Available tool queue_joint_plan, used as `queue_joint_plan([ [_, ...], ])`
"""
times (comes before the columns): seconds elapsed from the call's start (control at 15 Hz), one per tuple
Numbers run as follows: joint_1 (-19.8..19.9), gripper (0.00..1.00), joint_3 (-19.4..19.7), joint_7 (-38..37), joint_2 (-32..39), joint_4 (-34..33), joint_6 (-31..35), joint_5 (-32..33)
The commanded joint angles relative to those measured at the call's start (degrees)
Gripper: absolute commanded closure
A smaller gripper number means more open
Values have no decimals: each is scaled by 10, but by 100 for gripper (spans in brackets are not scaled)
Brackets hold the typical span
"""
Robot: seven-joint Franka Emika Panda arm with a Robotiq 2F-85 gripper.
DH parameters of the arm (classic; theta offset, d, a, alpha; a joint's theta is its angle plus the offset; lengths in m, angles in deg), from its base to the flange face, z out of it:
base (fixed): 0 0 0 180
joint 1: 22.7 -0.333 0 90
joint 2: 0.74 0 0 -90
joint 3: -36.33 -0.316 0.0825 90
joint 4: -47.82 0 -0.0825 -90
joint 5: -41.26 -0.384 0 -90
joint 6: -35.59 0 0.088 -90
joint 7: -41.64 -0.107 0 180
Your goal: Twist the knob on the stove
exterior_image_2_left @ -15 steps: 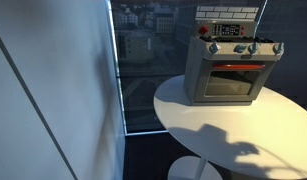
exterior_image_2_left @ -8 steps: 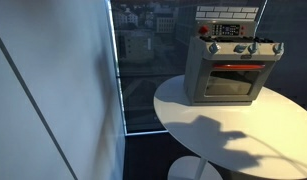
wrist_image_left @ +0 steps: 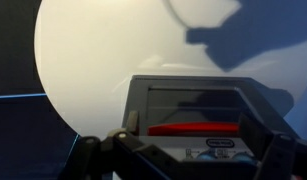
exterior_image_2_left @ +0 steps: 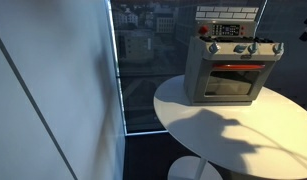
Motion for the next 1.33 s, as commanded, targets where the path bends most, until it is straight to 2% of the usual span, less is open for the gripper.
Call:
queue_joint_plan([
  [0.0, 13, 0, 6, -29, 16, -8, 59, 4],
  [0.2, 24, 0, 11, -52, 23, 0, 109, 3],
  [0.6, 41, 0, 17, -100, 39, 11, 163, 0],
  [1.27, 36, 0, 21, -88, 47, 6, 156, -7],
])
